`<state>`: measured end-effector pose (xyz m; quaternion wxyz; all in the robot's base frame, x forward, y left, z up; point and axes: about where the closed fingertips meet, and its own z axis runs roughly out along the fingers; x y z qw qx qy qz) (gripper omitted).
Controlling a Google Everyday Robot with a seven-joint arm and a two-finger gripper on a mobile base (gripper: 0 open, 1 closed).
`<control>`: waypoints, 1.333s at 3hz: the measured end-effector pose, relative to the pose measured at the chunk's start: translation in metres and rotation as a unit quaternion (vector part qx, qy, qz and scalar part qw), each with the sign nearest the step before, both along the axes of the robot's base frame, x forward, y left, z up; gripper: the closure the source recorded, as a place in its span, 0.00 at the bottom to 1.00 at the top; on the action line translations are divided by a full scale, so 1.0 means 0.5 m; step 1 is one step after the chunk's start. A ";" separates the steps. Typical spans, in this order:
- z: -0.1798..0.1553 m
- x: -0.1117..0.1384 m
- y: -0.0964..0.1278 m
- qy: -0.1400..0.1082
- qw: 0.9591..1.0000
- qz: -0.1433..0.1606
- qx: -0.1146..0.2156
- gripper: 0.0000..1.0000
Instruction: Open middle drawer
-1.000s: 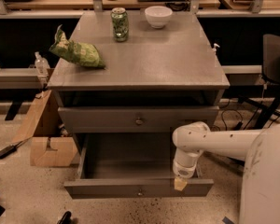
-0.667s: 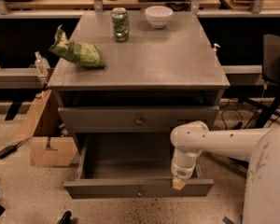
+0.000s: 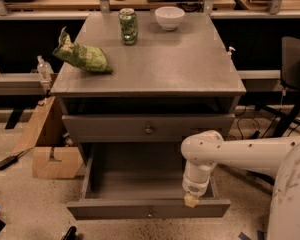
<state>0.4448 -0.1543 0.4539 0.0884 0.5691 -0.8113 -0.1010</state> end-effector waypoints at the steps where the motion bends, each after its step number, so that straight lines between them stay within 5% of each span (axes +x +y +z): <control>1: 0.000 0.000 0.000 0.000 1.000 0.000 0.000 1.00; 3: 0.015 -0.028 0.010 0.016 1.000 -0.007 0.002 1.00; 4: 0.015 -0.028 0.010 0.016 1.000 -0.007 0.002 0.82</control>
Offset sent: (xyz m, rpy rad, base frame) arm -0.1392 0.0534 0.0860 0.0368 0.3284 -0.1518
